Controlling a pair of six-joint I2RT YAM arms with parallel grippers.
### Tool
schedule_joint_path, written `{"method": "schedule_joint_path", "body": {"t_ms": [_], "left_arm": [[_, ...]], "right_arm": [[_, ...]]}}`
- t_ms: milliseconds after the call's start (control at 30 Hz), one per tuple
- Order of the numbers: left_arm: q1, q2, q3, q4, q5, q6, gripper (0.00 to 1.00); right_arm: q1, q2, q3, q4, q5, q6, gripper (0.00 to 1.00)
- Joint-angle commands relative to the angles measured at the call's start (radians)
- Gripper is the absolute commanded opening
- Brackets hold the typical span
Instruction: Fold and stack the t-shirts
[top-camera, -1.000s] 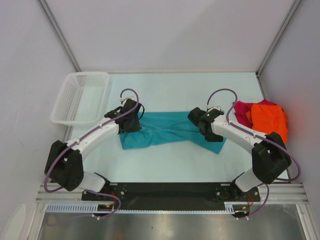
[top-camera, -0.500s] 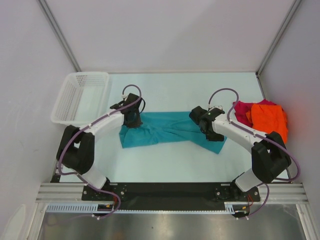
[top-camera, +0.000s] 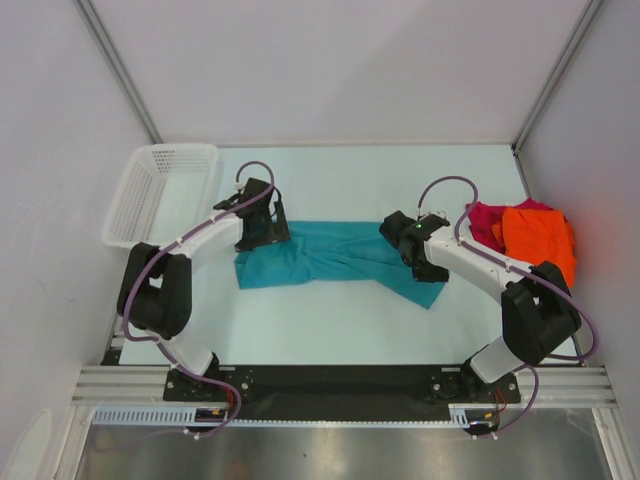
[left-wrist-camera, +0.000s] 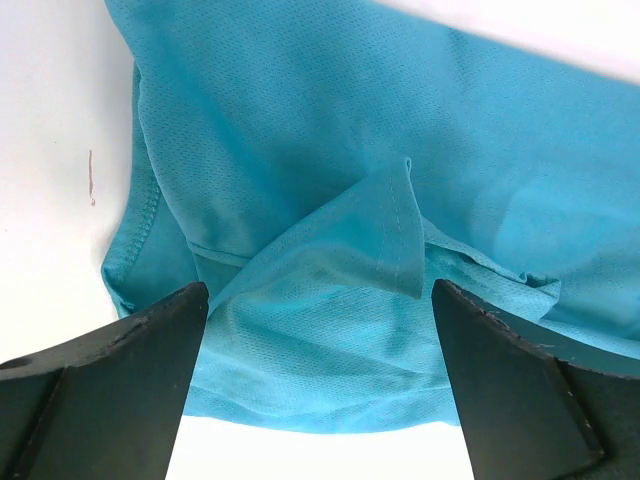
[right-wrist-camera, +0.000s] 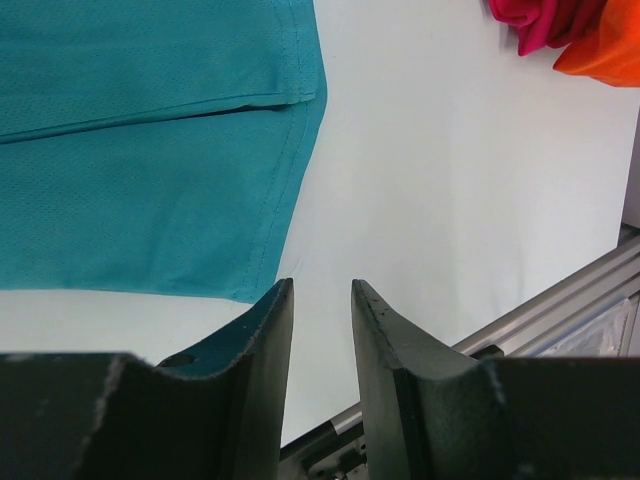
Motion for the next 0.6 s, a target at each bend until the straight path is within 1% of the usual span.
{"method": "schedule_joint_path", "body": {"t_ms": [0,400,567], "left_arm": [[0.005,-0.011,0.035,0.005,0.001,0.016,0.99],[0.001,-0.079,0.035,-0.002,0.024,0.004,0.99],[-0.036,-0.135,0.064,-0.041,-0.017,-0.001,0.99]], "right_arm": [[-0.002,0.0,0.038,-0.002,0.005,-0.009,0.35],[0.01,0.004,0.04,-0.004,-0.002,0.006,0.35],[0.022,0.012,0.046,-0.004,-0.002,0.012,0.35]]}}
